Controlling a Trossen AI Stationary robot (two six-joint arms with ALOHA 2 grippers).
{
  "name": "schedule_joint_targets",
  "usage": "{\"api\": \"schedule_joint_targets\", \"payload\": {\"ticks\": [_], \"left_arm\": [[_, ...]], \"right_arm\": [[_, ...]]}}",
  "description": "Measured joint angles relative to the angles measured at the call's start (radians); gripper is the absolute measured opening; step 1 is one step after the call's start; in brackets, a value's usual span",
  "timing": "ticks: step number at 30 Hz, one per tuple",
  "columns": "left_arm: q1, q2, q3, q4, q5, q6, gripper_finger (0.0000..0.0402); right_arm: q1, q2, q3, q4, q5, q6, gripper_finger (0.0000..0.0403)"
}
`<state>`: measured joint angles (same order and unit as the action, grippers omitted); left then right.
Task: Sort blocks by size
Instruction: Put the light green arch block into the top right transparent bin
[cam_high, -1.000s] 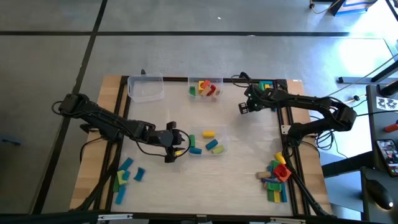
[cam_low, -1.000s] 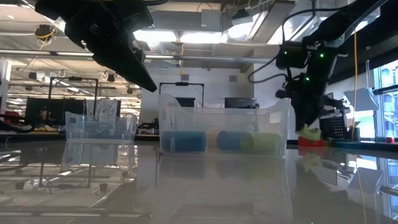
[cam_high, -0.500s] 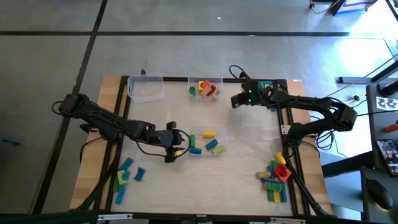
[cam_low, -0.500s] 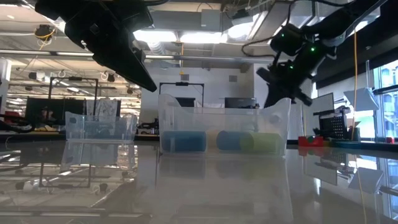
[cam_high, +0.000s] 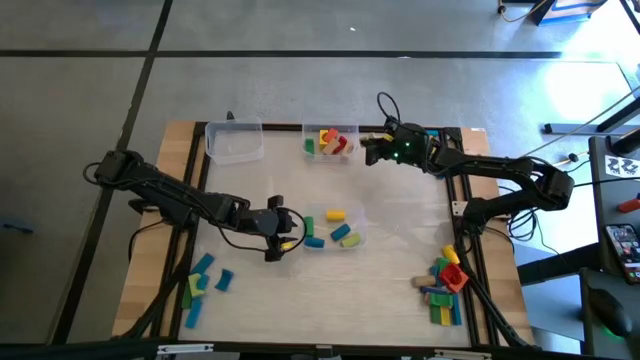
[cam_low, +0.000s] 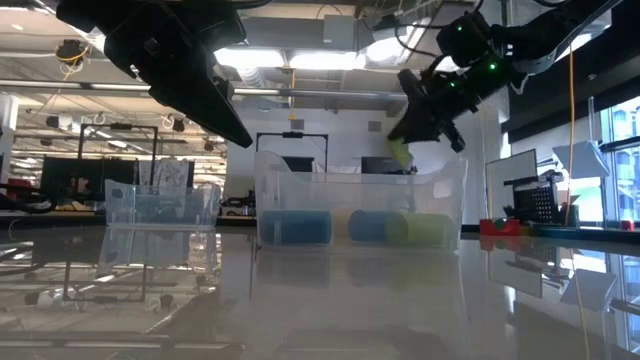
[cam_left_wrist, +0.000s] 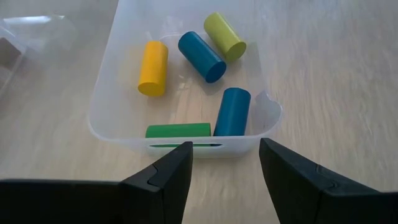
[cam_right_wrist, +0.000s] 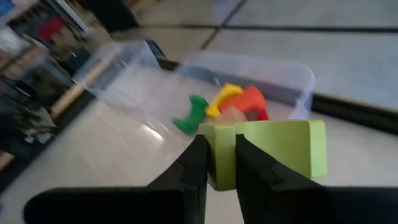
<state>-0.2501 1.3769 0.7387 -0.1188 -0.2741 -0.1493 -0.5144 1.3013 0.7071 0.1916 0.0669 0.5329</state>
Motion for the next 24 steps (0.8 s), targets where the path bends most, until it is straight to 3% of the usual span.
{"api": "schedule_joint_targets", "payload": {"ticks": [10,19,24], "left_arm": [[0.002,0.000,0.000,0.002,0.000,0.000,0.0182],[0.002,0.000,0.000,0.002,0.000,0.000,0.0182],[0.002,0.000,0.000,0.002,0.000,0.000,0.0182]], "right_arm": [[0.006,0.152,0.001,0.267,-0.079,-0.015,0.0060],[0.004,0.310,0.001,0.445,-0.043,-0.045,0.0060],[0.004,0.353,0.001,0.474,0.039,-0.044,0.0060]]}}
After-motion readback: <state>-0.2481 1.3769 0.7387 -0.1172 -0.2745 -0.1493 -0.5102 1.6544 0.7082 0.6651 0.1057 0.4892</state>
